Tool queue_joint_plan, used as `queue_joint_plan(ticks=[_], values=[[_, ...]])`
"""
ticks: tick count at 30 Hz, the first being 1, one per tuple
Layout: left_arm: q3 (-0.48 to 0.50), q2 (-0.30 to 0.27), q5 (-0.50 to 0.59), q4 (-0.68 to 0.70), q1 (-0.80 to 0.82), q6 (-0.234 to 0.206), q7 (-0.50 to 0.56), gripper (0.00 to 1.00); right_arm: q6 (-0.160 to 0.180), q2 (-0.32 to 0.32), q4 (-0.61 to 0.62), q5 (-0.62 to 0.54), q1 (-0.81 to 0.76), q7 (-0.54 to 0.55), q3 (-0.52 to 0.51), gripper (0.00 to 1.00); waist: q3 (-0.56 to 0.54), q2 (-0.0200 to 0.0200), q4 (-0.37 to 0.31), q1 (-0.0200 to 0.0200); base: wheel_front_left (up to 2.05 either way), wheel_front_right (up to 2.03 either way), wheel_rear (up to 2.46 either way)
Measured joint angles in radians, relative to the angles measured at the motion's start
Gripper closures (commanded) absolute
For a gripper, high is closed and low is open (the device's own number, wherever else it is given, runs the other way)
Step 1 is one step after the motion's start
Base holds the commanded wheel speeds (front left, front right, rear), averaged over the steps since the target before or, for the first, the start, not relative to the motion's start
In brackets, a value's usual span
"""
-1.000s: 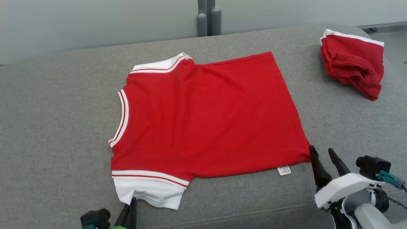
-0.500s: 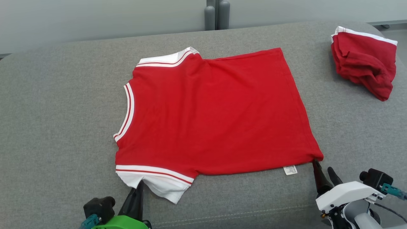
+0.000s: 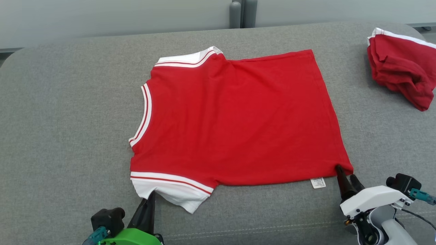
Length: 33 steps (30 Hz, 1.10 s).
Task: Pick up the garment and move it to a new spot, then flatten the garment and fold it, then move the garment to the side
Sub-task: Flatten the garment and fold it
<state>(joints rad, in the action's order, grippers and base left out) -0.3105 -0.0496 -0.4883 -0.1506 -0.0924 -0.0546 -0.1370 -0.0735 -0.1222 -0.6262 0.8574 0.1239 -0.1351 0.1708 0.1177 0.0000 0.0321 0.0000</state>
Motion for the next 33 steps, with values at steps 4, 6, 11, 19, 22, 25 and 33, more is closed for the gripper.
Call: queue_joint_plan(ticks=[4,6,11,19,22,25,33], values=[[0.001,0.0,0.0,0.004,0.0,-0.001,0.004,1.0,-0.01,0.002,-0.03,0.015,0.014,0.0,-0.007,0.32,-0.002,0.0,0.004,0.0,0.0,0.0,0.0],[0.001,-0.001,0.0,0.005,0.0,-0.003,0.004,1.0,-0.014,0.001,-0.044,0.015,0.016,0.0,-0.006,0.56,-0.003,0.0,0.005,0.0,0.0,0.0,0.0],[0.002,-0.001,0.0,0.023,0.0,-0.003,0.004,1.0,-0.025,0.0,-0.062,0.015,0.023,-0.002,0.0,0.81,-0.005,0.0,0.004,0.0,0.0,0.0,0.0],[0.008,-0.001,0.0,0.046,0.0,-0.007,-0.005,1.0,-0.041,-0.005,-0.059,0.014,0.04,-0.025,0.019,1.0,-0.006,0.0,-0.008,0.0,0.0,0.0,0.0],[0.01,-0.001,-0.002,0.055,0.0,-0.007,-0.006,1.0,-0.041,-0.006,-0.054,0.015,0.04,-0.032,0.024,1.0,-0.006,0.0,-0.012,0.0,0.0,0.0,0.0],[0.013,-0.001,-0.017,0.065,0.0,-0.007,-0.013,1.0,-0.043,-0.008,-0.049,0.016,0.04,-0.031,0.033,1.0,-0.007,0.0,-0.017,0.0,0.0,0.0,0.0],[0.014,-0.001,-0.036,0.099,0.003,-0.006,-0.022,1.0,-0.049,-0.017,-0.033,0.058,0.041,0.041,0.063,1.0,-0.006,0.0,-0.027,0.0,0.0,0.0,0.0]])
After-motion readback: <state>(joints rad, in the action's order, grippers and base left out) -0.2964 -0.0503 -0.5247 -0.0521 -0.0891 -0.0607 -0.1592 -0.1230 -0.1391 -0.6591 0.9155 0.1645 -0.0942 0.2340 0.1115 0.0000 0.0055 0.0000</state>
